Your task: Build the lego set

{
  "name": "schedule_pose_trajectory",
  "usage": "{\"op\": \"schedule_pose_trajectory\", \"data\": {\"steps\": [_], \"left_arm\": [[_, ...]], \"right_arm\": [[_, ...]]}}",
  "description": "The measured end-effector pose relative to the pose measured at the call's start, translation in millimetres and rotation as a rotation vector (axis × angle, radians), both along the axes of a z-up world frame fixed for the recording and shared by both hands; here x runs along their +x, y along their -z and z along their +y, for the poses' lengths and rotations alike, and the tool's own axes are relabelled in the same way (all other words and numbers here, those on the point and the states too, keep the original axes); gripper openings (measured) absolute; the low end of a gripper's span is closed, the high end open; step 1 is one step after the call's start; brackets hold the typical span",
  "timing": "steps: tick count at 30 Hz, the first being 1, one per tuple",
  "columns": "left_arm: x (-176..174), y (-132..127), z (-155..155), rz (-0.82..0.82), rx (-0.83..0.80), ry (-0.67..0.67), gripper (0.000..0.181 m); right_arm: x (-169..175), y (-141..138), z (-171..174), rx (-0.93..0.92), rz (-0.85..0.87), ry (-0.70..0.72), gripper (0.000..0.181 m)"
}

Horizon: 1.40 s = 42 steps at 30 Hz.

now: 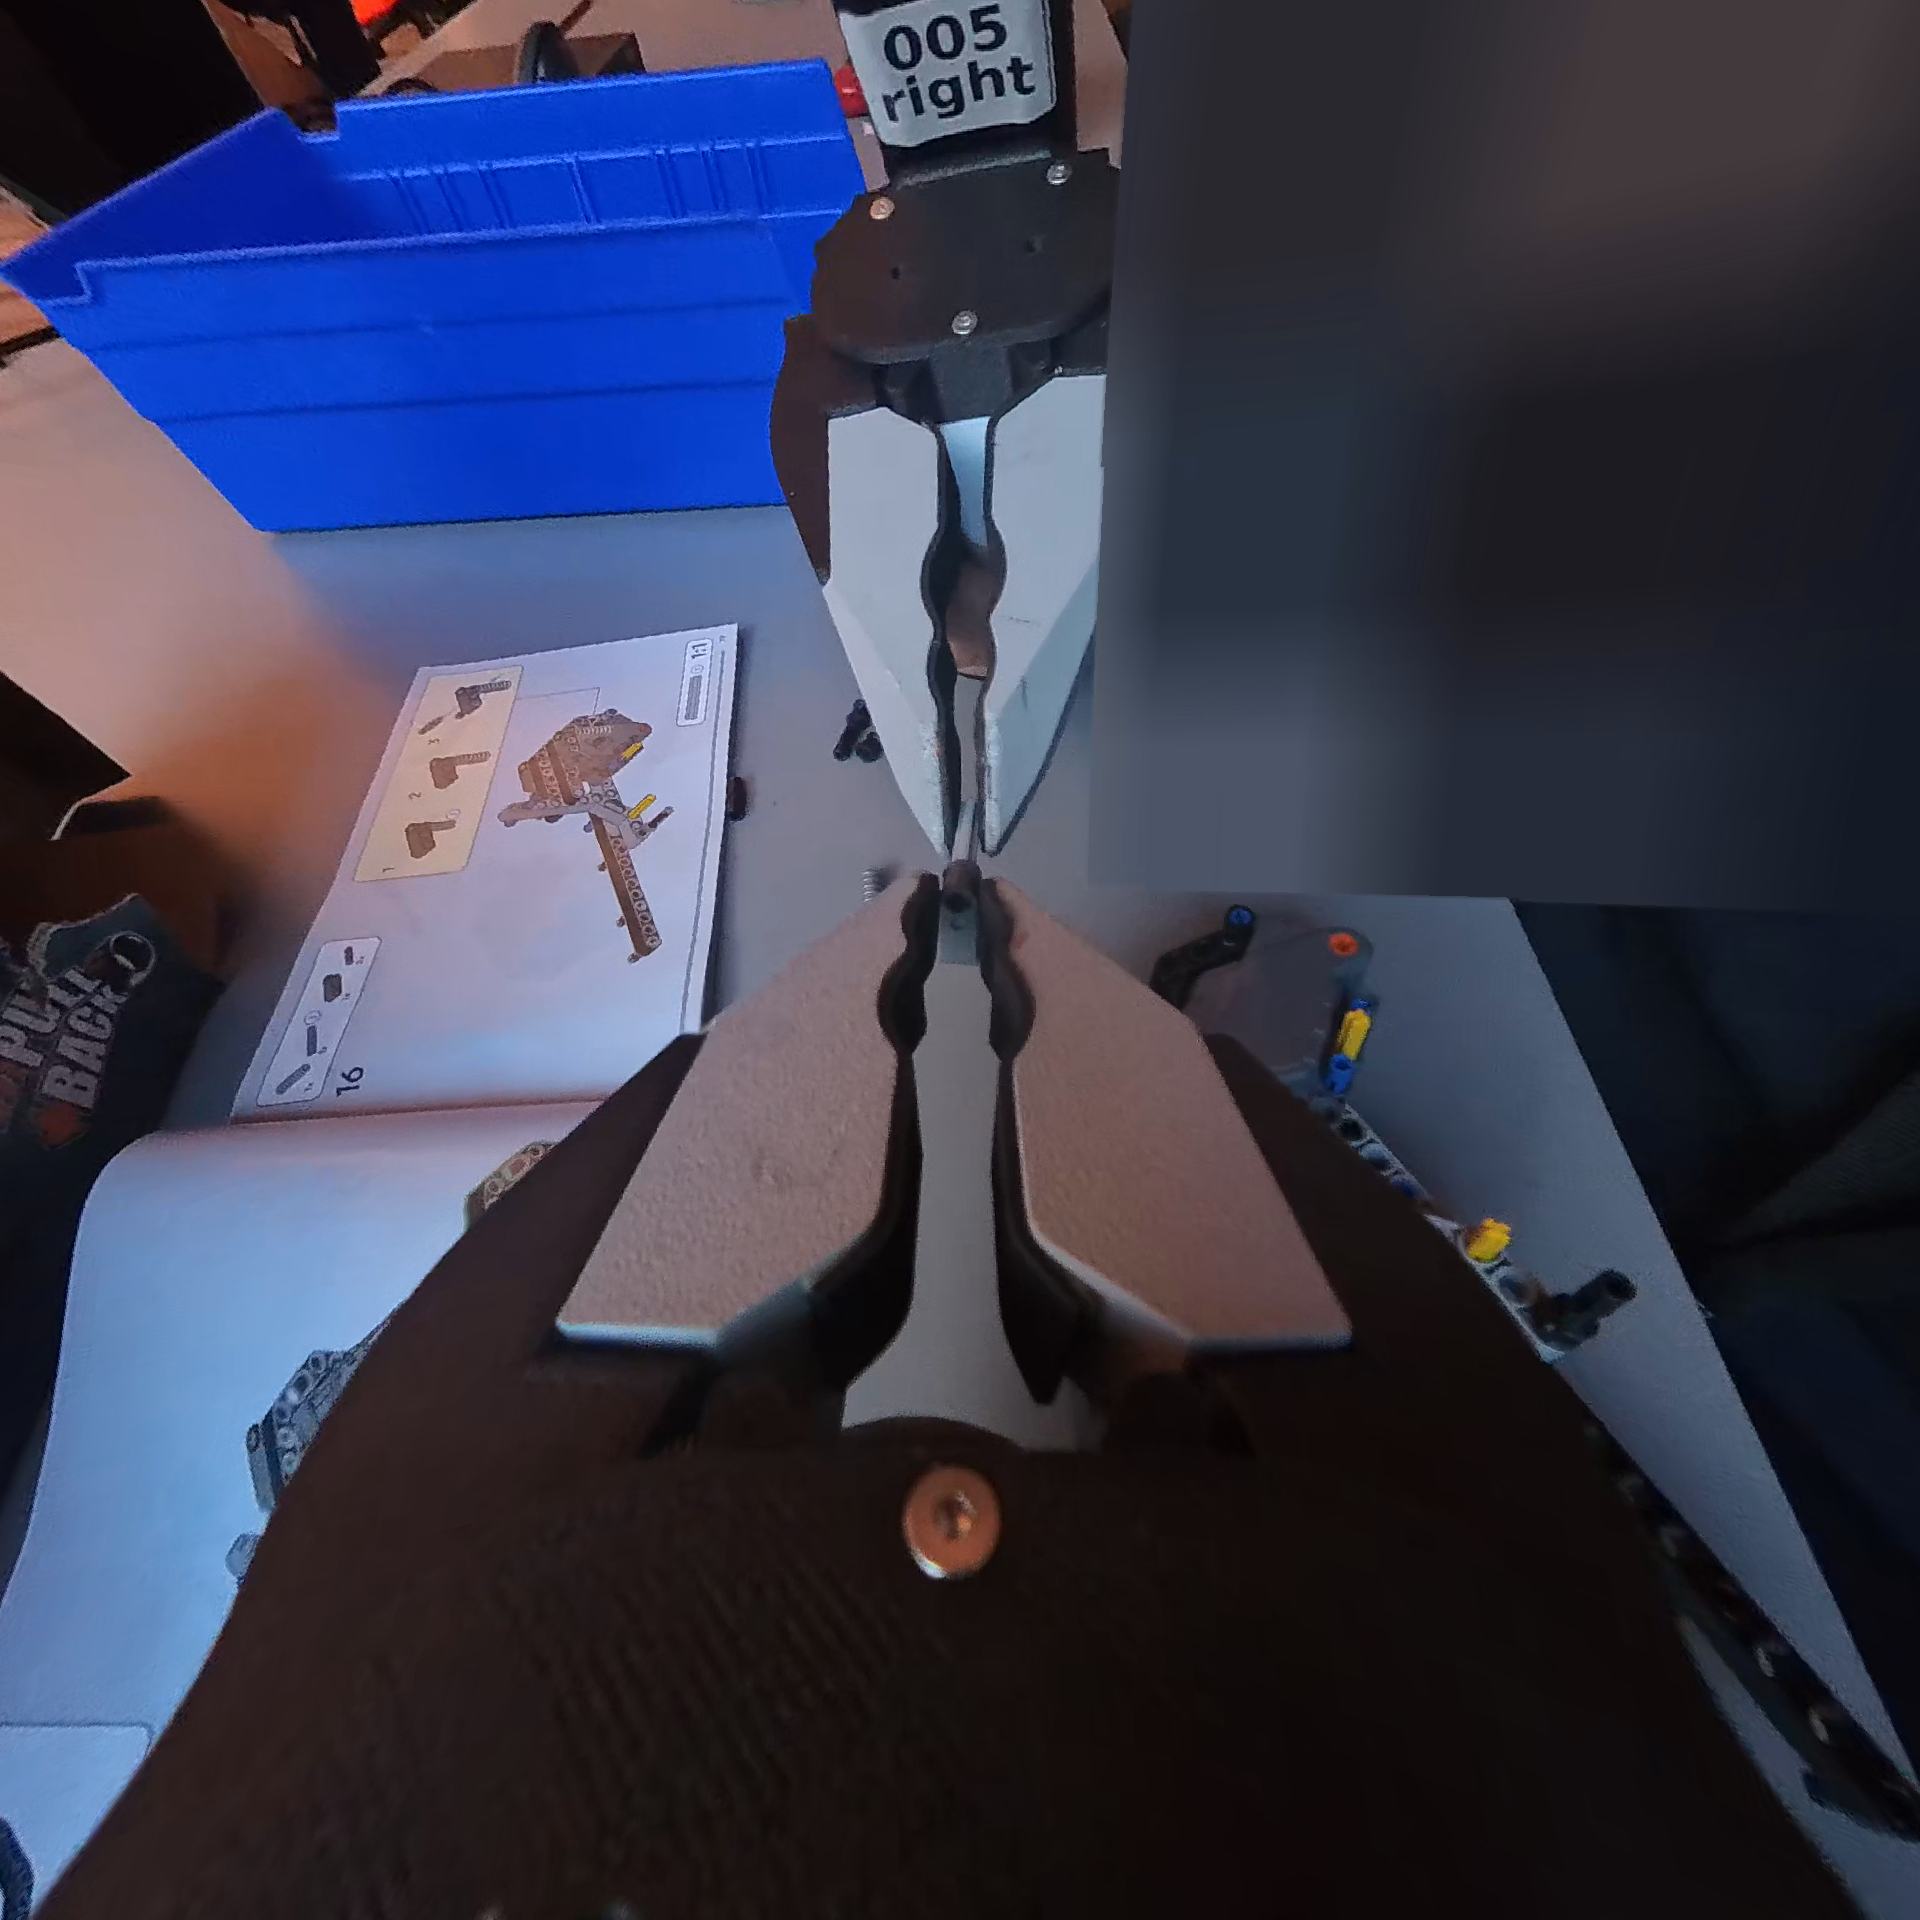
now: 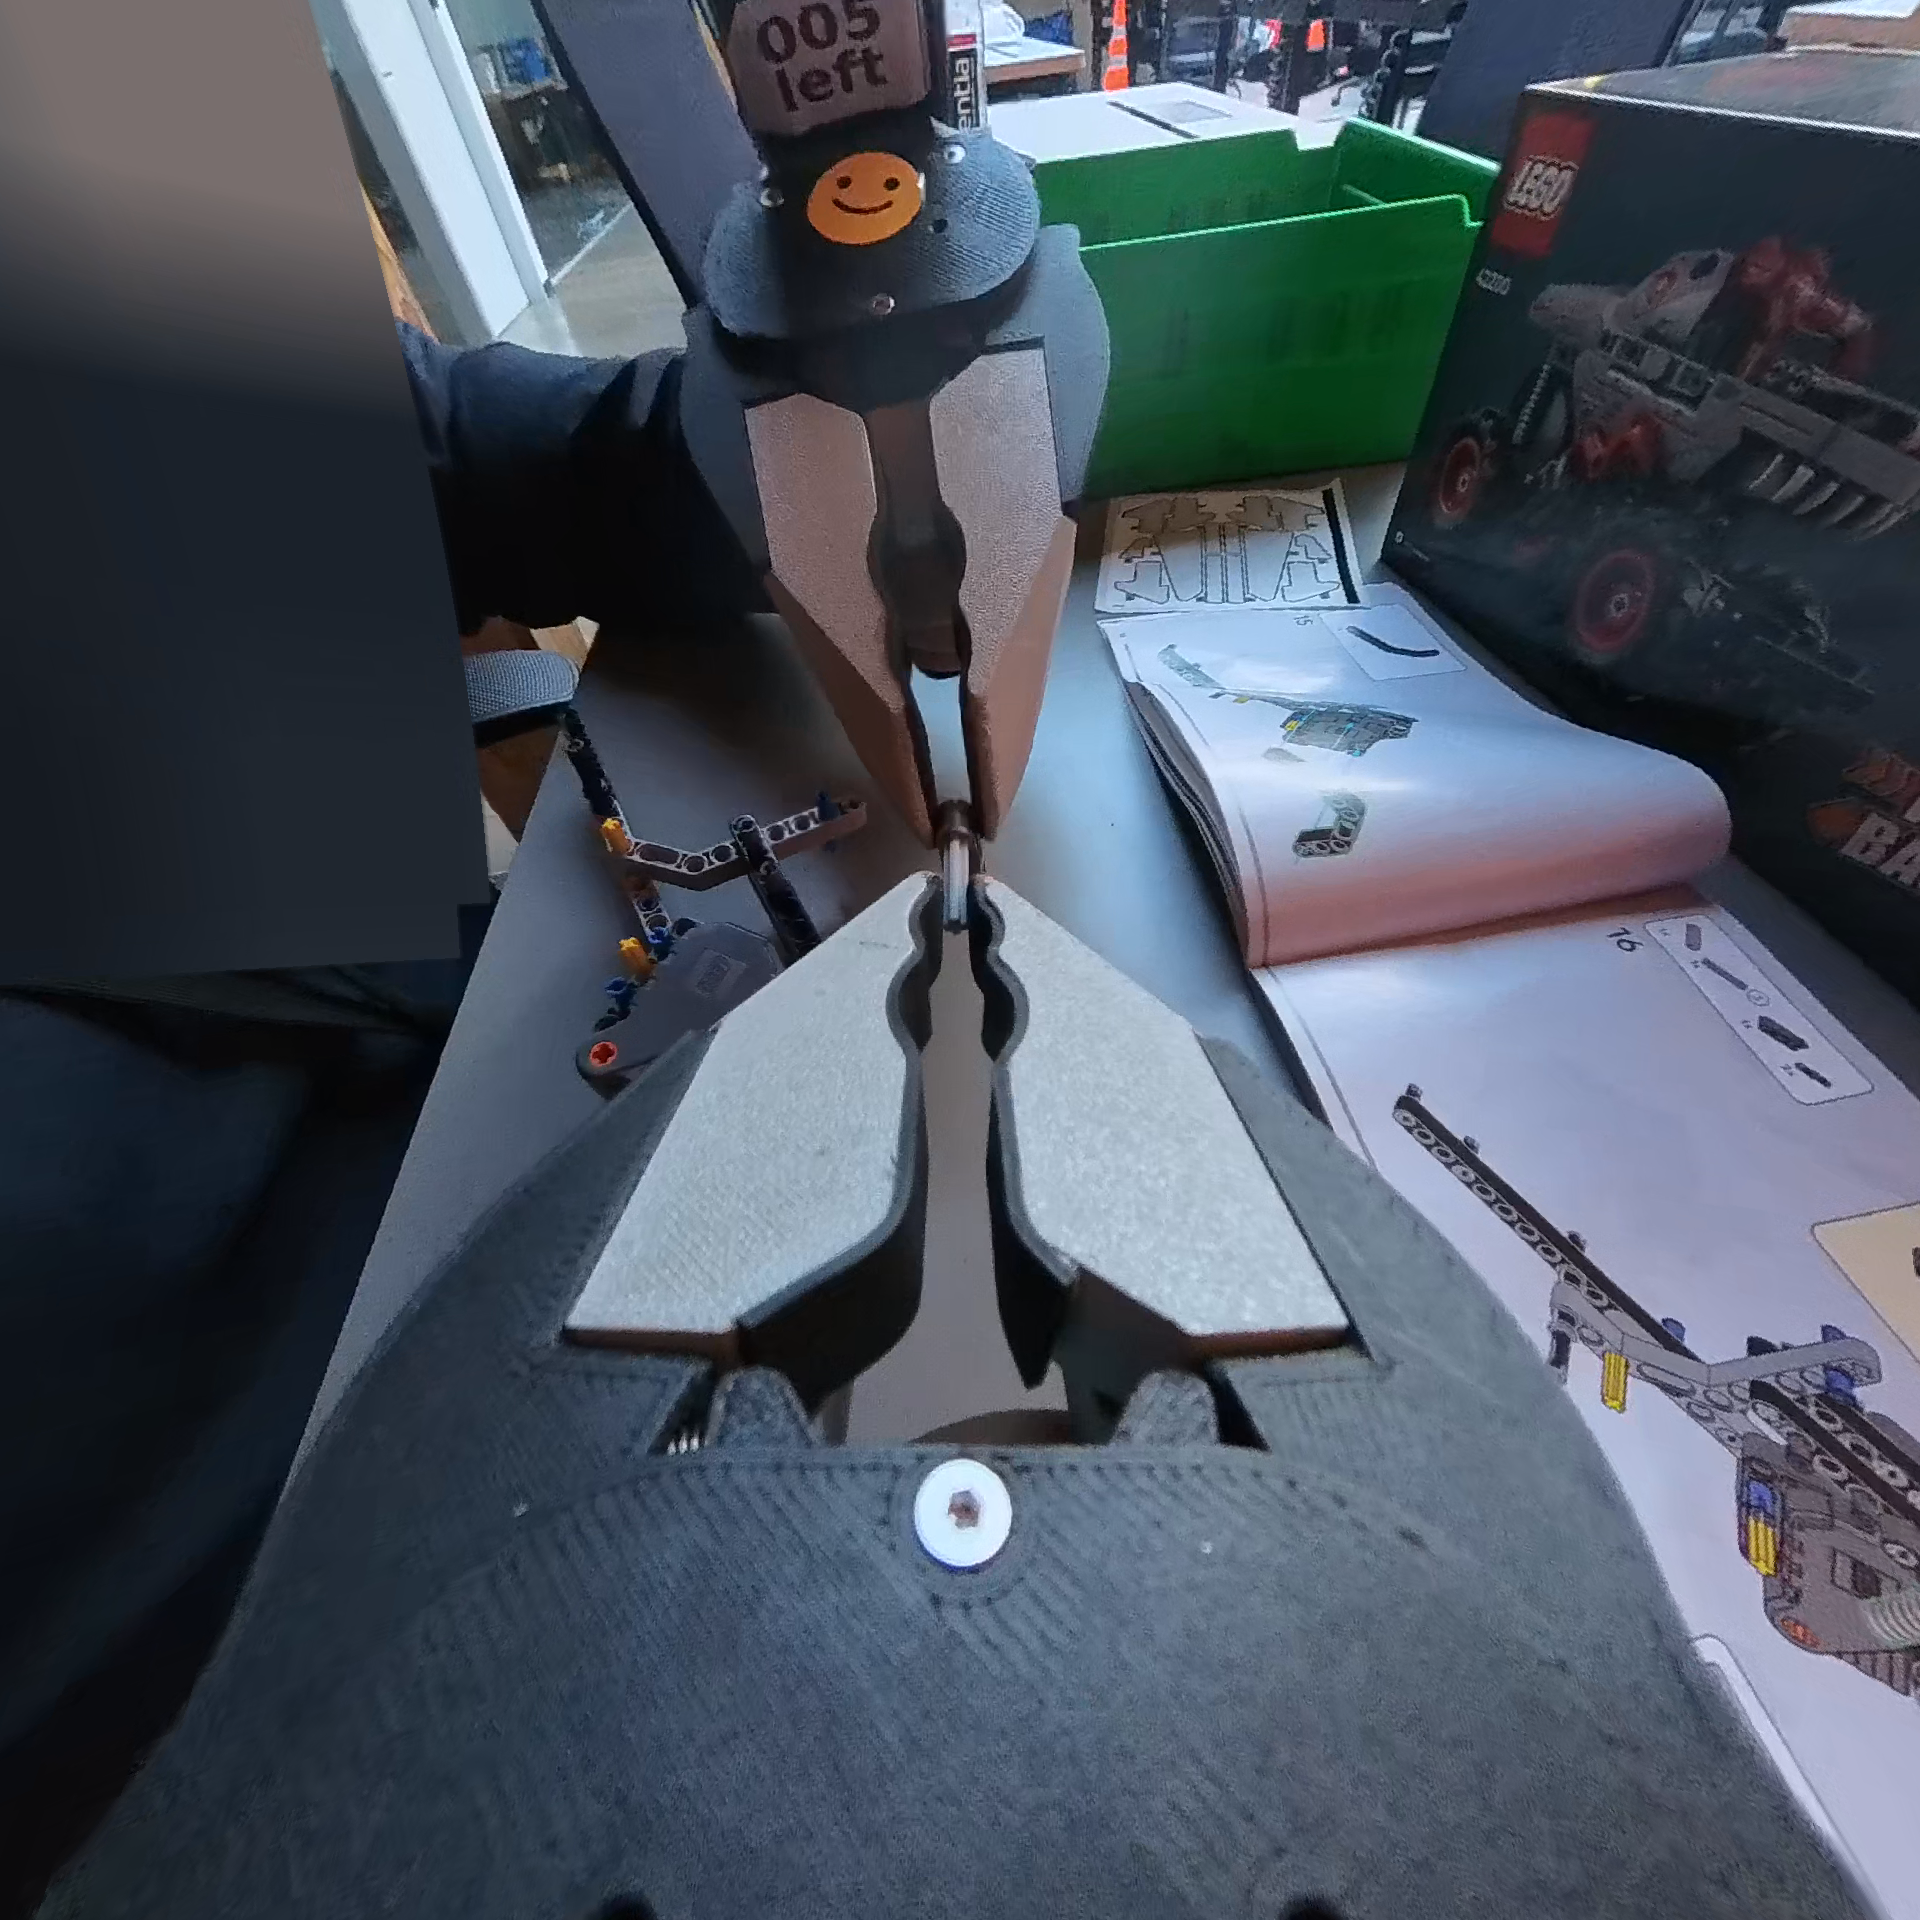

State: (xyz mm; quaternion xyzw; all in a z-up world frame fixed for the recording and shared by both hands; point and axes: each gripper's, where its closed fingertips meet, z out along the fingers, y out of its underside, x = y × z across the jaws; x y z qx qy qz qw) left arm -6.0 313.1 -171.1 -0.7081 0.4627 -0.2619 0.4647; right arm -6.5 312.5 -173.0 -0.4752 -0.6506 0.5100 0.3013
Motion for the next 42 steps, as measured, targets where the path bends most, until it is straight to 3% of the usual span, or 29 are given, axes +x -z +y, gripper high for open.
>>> {"op": "schedule_pose_trajectory", "data": {"steps": [26, 35, 42], "left_arm": [[8, 13, -10, 0.084, -0.018, 0.039, 0.005], [16, -3, -6, 0.101, 0.16, -0.017, 0.005], [15, -5, -10, 0.091, 0.151, -0.003, 0.006]], "right_arm": [[-1, 26, -12, 0.125, -0.099, -0.032, 0.001], [-7, 14, -13, 0.258, 0.036, -0.007, 0.001], [-8, 14, -13, 0.322, 0.066, 0.005, 0.002]]}}
